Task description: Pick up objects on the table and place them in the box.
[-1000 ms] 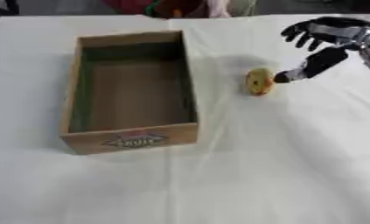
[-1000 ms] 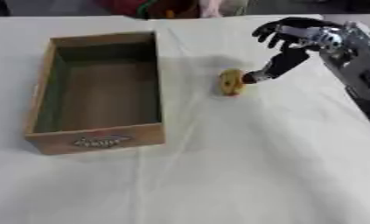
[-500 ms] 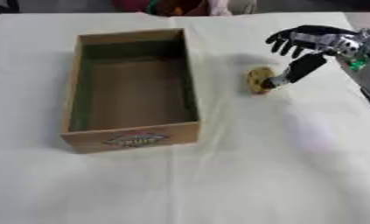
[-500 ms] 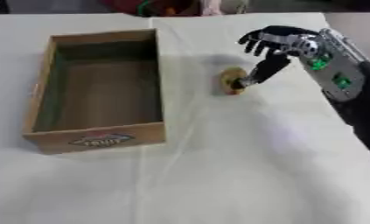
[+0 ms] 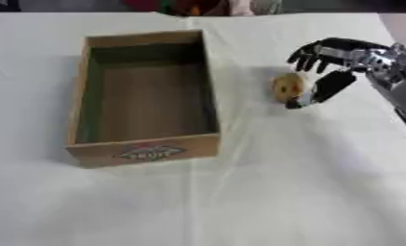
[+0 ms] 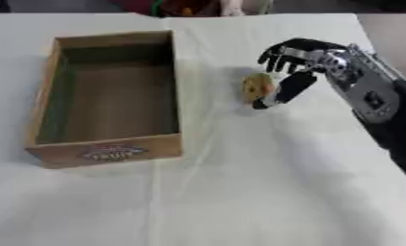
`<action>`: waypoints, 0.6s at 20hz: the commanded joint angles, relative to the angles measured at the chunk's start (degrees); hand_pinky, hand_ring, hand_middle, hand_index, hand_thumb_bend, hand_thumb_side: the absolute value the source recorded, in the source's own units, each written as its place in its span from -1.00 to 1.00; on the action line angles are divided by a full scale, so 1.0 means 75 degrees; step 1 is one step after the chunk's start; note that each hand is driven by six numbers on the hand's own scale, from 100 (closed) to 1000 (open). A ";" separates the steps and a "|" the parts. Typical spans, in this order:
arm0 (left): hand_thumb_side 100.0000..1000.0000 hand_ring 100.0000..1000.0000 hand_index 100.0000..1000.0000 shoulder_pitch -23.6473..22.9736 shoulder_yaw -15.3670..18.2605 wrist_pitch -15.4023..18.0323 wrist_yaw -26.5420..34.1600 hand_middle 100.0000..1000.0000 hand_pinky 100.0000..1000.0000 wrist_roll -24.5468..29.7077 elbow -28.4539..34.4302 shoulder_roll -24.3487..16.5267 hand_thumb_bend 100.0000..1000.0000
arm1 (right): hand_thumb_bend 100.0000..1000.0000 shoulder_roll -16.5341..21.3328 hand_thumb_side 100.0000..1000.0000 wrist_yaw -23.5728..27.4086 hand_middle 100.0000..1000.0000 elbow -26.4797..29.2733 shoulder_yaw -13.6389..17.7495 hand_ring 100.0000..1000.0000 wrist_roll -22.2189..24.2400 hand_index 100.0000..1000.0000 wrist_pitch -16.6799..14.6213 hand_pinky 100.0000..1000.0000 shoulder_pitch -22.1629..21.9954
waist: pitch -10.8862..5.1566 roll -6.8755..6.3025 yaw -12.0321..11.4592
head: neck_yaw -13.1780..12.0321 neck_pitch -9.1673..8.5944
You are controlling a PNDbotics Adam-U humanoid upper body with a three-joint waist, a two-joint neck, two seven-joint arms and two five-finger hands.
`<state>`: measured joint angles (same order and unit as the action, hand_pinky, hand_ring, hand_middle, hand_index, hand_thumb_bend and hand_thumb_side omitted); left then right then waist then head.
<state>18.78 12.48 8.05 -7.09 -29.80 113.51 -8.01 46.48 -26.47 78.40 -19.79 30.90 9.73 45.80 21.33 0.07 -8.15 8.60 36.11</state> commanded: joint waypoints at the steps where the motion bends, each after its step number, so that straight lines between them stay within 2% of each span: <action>1: 0.68 -0.34 0.30 0.0090 -0.0002 0.0007 0.0001 -0.14 -0.30 0.0021 0.0145 -0.0052 -1.00 | 0.14 0.0181 -0.43 -0.0119 0.30 -0.0070 0.0048 0.46 -0.0030 0.68 -0.0101 0.39 0.0084 | -0.0125 -0.0013 -0.0024 | -0.0012 -0.0104; 9: 0.72 -0.34 0.30 0.0086 -0.0021 0.0064 0.0044 -0.13 -0.32 0.0076 0.0145 -0.0040 -1.00 | 0.04 0.0049 -0.37 -0.0114 0.28 -0.0426 0.0005 0.45 0.0095 0.66 -0.0143 0.38 0.0149 | -0.0096 -0.0008 -0.0072 | 0.0014 -0.0094; 12: 0.71 -0.34 0.30 0.0085 -0.0025 0.0074 0.0058 -0.13 -0.31 0.0100 0.0145 -0.0034 -1.00 | -0.07 0.0020 -0.35 -0.0097 0.21 -0.0511 0.0013 0.43 0.0043 0.61 -0.0142 0.37 0.0154 | -0.0084 -0.0002 -0.0090 | -0.0001 -0.0084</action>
<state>18.81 12.46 8.52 -6.75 -29.28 113.51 -7.96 46.02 -27.18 75.21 -19.81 31.18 8.61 46.48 21.54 0.13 -8.75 8.67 35.72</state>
